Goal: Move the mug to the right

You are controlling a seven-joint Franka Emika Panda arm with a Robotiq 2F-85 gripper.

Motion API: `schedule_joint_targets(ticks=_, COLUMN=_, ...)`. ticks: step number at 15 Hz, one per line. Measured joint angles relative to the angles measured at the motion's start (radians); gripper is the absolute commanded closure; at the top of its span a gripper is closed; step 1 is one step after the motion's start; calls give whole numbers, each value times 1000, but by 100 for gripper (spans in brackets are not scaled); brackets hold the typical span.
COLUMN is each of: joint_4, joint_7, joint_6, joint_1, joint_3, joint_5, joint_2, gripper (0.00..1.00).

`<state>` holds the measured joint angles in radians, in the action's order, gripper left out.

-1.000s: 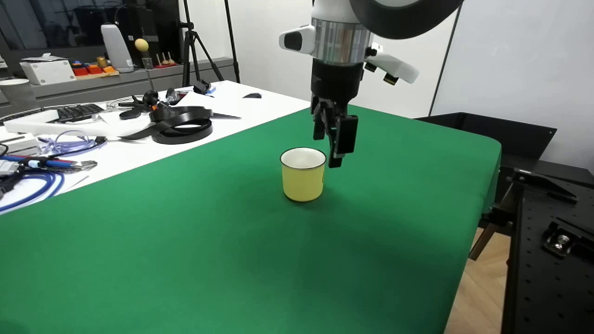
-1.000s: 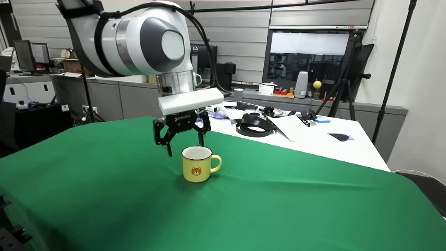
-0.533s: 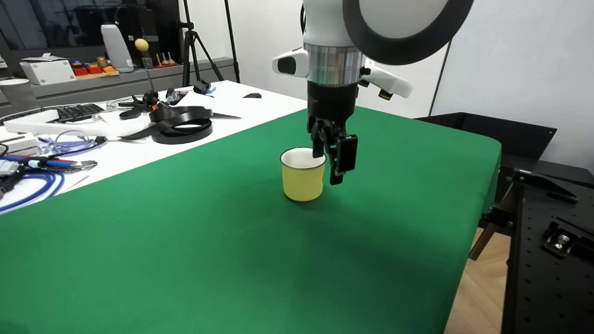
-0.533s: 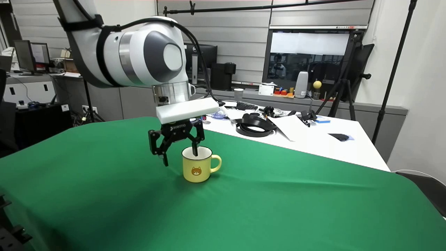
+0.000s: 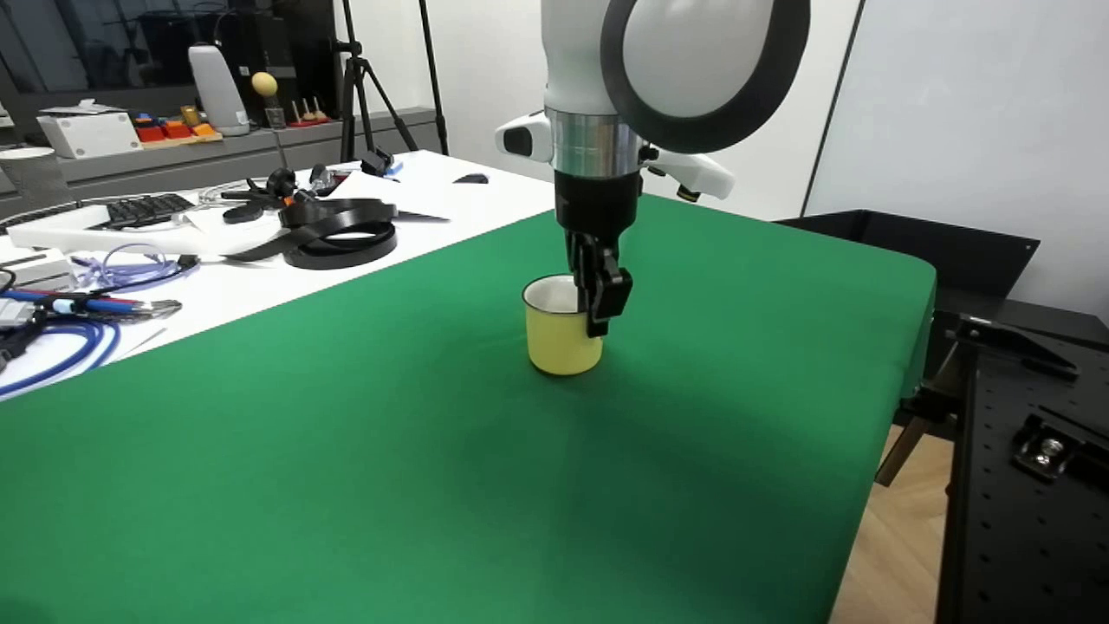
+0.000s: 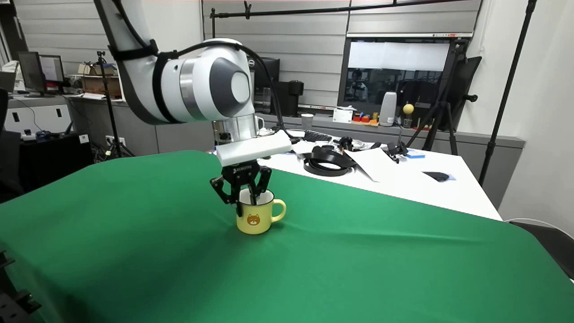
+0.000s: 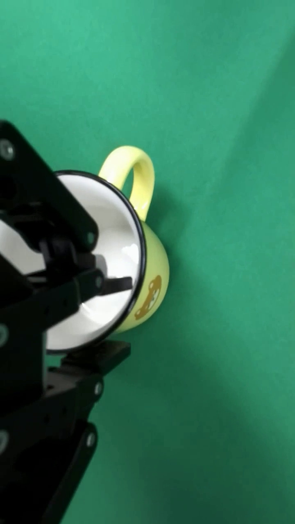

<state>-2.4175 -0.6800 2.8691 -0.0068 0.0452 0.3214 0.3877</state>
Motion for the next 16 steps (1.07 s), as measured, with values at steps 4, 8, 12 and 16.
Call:
schedule_joint_targets(ticks=4, joint_4=21, joint_7=2, joint_6=0, joint_1=0, joint_3=-7, joint_5=0, joint_2=8, gripper=100)
schedule_joint_targets(ticks=8, joint_4=22, joint_7=19, joint_6=-1, joint_1=0, joint_3=-5, joint_5=10, joint_2=8, gripper=98)
schedule_joint_targets(ticks=12, joint_4=21, joint_7=53, joint_6=-11, joint_1=-1, joint_3=22, joint_5=22, joint_2=5, gripper=98)
schedule_joint_targets(ticks=16, joint_4=-7, joint_7=75, joint_6=-60, joint_1=-14, joint_3=55, joint_5=38, joint_2=-30, gripper=98)
